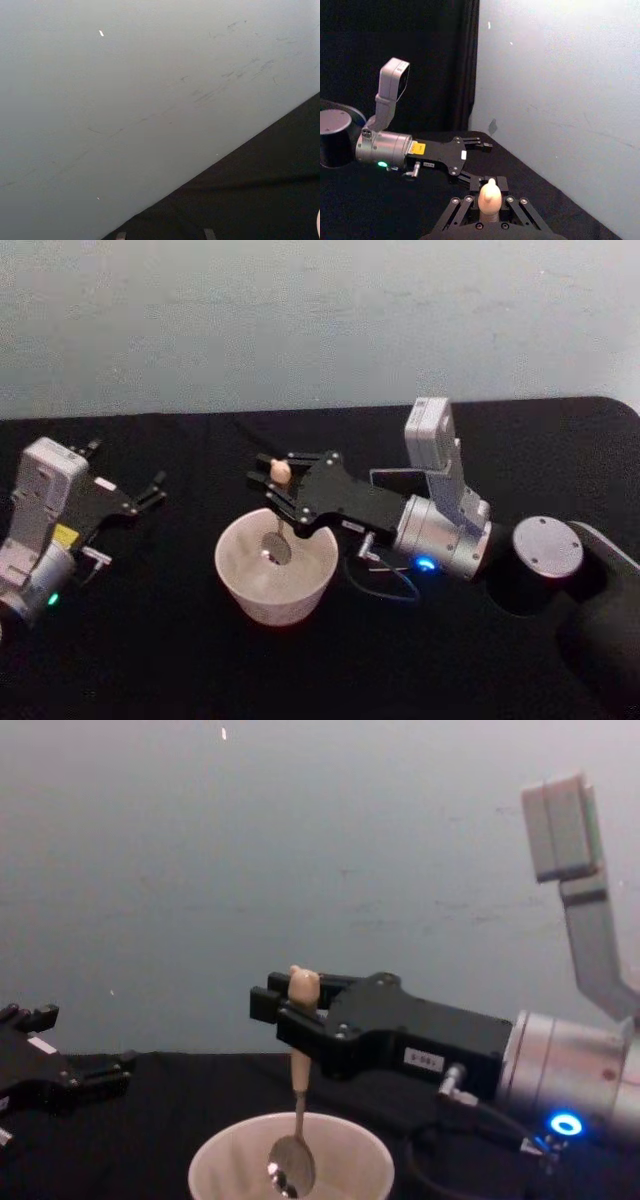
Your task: Pick up the stirring spoon with one hand, stir inside the cup, then place it back in its original position.
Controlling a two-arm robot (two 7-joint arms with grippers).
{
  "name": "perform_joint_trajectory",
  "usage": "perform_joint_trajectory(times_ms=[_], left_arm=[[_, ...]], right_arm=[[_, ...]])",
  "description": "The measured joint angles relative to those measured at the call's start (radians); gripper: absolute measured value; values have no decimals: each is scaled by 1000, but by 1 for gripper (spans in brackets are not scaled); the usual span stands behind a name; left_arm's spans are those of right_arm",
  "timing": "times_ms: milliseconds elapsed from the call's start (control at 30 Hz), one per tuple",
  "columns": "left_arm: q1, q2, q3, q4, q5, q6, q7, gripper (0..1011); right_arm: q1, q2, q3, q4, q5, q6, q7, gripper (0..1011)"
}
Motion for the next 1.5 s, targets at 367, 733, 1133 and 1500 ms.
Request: perform_joint_trajectory(times_ms=[367, 733, 1133, 1500], left_arm=[[0, 0, 0, 0, 0, 0, 0, 1001], [0, 0, 0, 0, 0, 0, 0, 1001], [0, 0, 0, 0, 0, 0, 0, 1001], [0, 0, 0, 0, 0, 0, 0, 1001]], right_arm=[[39, -51, -5, 120, -35, -59, 27, 207], [36, -56, -7, 135, -67, -57, 22, 207], [24, -47, 12, 116, -87, -62, -1, 207], [-25, 9, 39, 38, -70, -53, 6, 207]])
